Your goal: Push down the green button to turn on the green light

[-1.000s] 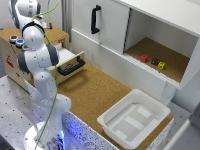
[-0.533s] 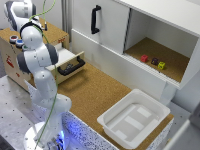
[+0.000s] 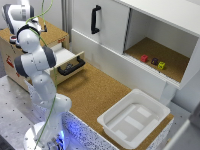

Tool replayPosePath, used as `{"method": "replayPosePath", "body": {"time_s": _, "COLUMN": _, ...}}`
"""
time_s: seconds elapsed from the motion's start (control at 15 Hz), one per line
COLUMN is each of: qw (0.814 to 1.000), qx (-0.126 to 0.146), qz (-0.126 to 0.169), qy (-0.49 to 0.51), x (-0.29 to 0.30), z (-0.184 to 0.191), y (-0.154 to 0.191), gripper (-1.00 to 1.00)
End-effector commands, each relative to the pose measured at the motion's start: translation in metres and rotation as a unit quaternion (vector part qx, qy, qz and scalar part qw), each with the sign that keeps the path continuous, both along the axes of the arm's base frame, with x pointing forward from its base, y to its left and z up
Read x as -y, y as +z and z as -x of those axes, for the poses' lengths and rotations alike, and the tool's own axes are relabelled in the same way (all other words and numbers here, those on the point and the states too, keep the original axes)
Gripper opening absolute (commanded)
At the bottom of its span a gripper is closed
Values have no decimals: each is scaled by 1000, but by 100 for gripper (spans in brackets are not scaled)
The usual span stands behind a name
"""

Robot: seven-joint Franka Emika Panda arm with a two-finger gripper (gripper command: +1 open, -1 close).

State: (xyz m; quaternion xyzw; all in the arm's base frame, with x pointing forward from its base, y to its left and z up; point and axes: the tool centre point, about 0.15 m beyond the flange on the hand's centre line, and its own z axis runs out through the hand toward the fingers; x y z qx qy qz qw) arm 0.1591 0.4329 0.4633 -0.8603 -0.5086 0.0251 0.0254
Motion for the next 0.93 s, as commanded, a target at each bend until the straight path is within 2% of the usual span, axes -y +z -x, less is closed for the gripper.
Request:
{"method": "replayPosePath", "body": {"time_s": 0.0, "qw": 997, "qx": 1, "qz": -78, "qy": 29, "x": 9, "z": -13, "y": -17, "gripper": -100}}
{"method": "replayPosePath", "body": {"time_s": 0.13, "qw": 996, "qx": -13, "qz": -78, "qy": 41, "x": 0, "z": -18, "y": -21, "gripper": -100}}
{"method": "replayPosePath", "body": {"time_s": 0.2, "qw": 997, "qx": -17, "qz": -67, "qy": 45, "x": -4, "z": -20, "y": -27, "gripper": -100}}
{"method": "replayPosePath", "body": {"time_s": 0.33, "qw": 999, "qx": -1, "qz": -31, "qy": 39, "x": -9, "z": -22, "y": -30, "gripper": -100}}
{"method": "replayPosePath", "body": {"time_s": 0.53, "qw": 1000, "qx": 1, "qz": -11, "qy": 20, "x": -11, "z": -21, "y": -27, "gripper": -100}}
{"method": "replayPosePath", "body": {"time_s": 0.6, "qw": 1000, "qx": -1, "qz": -16, "qy": 15, "x": -13, "z": -22, "y": -21, "gripper": -100}}
{"method": "replayPosePath", "body": {"time_s": 0.67, "qw": 999, "qx": -8, "qz": -45, "qy": 7, "x": -15, "z": -25, "y": -11, "gripper": -100}}
{"method": "replayPosePath", "body": {"time_s": 0.73, "qw": 998, "qx": -10, "qz": -58, "qy": 2, "x": -18, "z": -26, "y": 1, "gripper": -100}}
{"method": "replayPosePath", "body": {"time_s": 0.87, "qw": 997, "qx": -10, "qz": -70, "qy": -14, "x": -18, "z": -31, "y": 16, "gripper": -100}}
